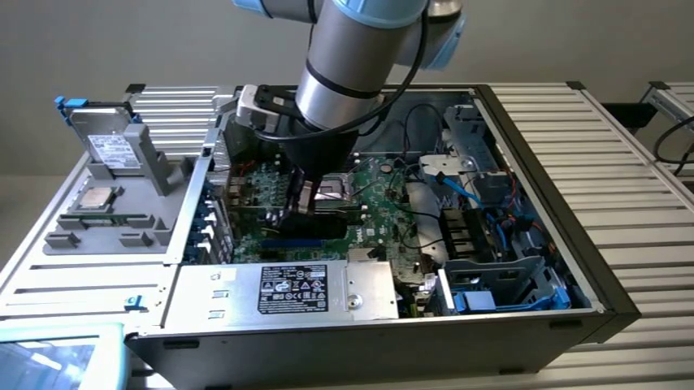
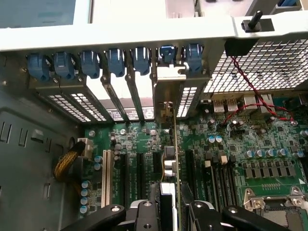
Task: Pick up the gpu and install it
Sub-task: 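Pick up the gpu and move the gpu toward the slot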
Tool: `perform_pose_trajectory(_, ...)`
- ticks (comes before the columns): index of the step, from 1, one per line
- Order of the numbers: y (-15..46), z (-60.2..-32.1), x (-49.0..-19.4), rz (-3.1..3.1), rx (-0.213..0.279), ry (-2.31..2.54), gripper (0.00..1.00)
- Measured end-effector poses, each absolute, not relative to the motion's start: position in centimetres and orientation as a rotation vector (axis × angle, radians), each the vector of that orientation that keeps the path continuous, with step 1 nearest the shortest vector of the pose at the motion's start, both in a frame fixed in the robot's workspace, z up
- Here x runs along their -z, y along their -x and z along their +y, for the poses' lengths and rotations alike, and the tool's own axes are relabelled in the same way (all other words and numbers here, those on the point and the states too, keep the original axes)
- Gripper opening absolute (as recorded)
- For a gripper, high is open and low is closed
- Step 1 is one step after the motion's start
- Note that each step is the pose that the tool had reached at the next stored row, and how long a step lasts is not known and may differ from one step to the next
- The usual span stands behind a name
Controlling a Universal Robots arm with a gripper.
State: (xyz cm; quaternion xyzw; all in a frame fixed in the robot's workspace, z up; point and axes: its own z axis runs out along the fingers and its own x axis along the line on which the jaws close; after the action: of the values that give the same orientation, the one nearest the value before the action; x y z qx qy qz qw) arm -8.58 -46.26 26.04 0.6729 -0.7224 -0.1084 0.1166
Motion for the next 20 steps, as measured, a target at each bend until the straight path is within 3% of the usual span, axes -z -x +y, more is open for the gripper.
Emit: perform_pose_trajectory(20, 9.21, -46.26, -25.66, -2.116, 0.317, -1.969, 0.28)
